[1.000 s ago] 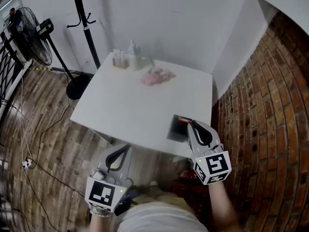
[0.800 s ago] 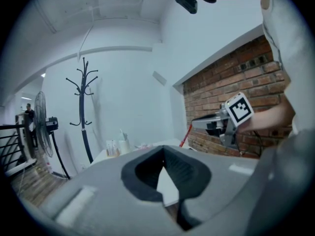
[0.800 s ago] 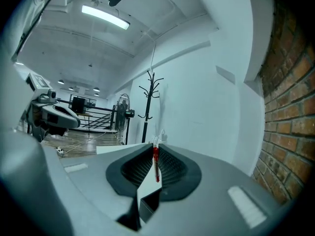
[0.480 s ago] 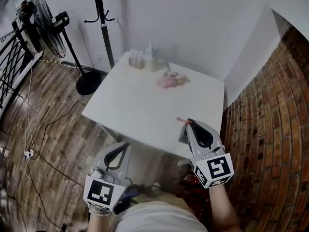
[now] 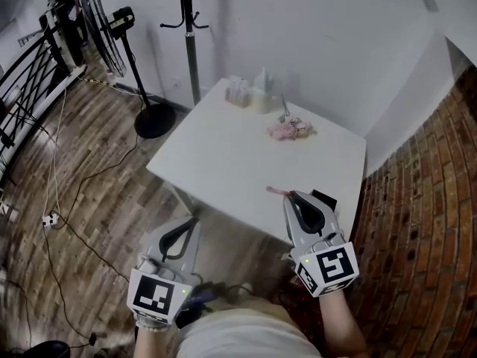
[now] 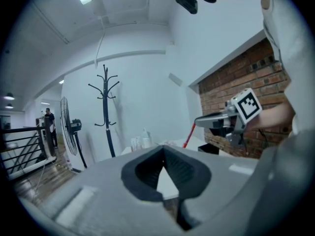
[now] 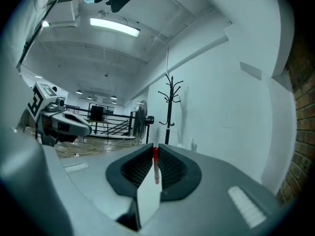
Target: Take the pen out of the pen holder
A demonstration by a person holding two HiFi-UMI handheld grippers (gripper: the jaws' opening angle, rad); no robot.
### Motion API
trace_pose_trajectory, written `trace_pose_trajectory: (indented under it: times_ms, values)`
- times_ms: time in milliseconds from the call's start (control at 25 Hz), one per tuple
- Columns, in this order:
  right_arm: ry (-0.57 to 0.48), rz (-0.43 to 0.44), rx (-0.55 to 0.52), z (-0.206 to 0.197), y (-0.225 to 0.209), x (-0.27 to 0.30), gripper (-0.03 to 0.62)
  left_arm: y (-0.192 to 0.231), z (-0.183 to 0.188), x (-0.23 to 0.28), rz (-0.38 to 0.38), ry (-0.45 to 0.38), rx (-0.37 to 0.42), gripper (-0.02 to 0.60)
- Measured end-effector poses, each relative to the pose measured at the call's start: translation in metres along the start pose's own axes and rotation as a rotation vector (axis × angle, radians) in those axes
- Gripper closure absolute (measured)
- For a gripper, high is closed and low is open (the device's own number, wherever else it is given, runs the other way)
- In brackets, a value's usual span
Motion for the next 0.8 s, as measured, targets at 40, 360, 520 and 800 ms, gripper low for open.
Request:
trace_pose_trajectory:
  times_ms: [40, 360, 520, 800]
  values:
    - [0.0, 0.01, 0.001, 0.0, 0.006, 0.002, 0.56, 0.003, -0.001, -0.003, 0.007, 0.0, -0.002, 0.586]
    - [0.005, 0.074, -0.011, 0.0, 0.042, 0.012, 0.56, 0.024, -0.01, -0.025, 0.048, -0.004, -0.01, 0.586]
    - [0.009, 0.092, -0.009, -0.001, 0.054, 0.014, 0.56, 0.031, -0.015, -0.032, 0.059, -0.003, -0.019, 0.586]
    - [0.015, 0.121, -0.013, -0.003, 0.071, 0.019, 0.56, 0.041, -0.02, -0.037, 0.069, -0.008, -0.026, 0.584]
Point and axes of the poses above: the fingertips, and each gripper's own axes: x forward along the fingers, y to its left, z out of its top, the point moved 1 cm from there along -x, backward along the fingers, and after that the axes turned 9 degrees about -z, right-handed, at the moved point
